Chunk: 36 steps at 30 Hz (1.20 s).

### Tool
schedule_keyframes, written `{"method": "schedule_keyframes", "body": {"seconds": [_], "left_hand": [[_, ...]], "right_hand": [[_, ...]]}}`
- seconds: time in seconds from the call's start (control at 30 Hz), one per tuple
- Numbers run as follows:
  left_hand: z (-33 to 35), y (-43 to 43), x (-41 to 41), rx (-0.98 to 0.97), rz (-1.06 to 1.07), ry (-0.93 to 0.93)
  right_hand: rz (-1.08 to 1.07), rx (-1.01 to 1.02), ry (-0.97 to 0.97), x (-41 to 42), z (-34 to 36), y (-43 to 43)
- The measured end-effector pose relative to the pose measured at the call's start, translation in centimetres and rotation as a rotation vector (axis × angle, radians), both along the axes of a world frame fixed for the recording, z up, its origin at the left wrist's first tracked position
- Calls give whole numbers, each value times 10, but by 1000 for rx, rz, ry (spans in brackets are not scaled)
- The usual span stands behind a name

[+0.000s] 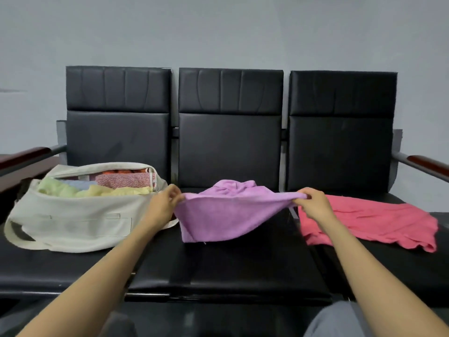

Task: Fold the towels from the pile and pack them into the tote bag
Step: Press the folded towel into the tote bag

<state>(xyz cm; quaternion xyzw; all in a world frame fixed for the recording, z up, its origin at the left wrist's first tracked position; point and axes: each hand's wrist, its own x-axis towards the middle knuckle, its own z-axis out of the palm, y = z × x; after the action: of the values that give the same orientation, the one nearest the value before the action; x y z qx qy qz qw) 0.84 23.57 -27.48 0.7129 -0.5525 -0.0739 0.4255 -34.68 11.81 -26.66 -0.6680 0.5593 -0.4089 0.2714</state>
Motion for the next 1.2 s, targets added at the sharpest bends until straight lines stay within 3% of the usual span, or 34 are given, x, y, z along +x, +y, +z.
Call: {"method": "schedule_keyframes", "body": {"seconds": [0.1, 0.2, 0.27, 0.43, 0.57, 0.63, 0.77, 0.8, 0.87, 0.93, 1.0, 1.07, 1.2], "left_hand": [[51, 12, -9, -151, 24, 101], [93, 20, -10, -288, -28, 418], [114, 27, -7, -331, -77, 510], [156, 49, 4, -340, -261, 456], [165, 36, 17, -422, -234, 462], [148, 18, 24, -275, -116, 365], [93, -23, 33, 314, 31, 188], [86, -32, 31, 326, 69, 119], [94, -48, 22, 69, 142, 79], [123, -47, 10, -334, 123, 240], [145, -41, 3, -604, 46, 336], [142, -35, 5, -657, -2, 351], [94, -21, 21, -476, 1, 350]], "right_hand": [[120, 39, -287, 2, 47, 19], [238, -19, -500, 6, 92, 39], [231, -103, -531, 7, 120, 51], [220, -249, -568, 2, 172, 70], [199, -185, -467, 7, 181, 60], [174, -56, -401, 13, 166, 41], [191, 348, -234, 28, 107, -7], [186, 344, -210, 32, 96, -17], [150, 131, -322, 38, 92, -36], [169, -120, -583, 45, 113, -33], [244, -277, -785, 48, 135, -18], [289, -360, -814, 47, 140, -5], [146, -347, -465, 34, 103, -4]]}}
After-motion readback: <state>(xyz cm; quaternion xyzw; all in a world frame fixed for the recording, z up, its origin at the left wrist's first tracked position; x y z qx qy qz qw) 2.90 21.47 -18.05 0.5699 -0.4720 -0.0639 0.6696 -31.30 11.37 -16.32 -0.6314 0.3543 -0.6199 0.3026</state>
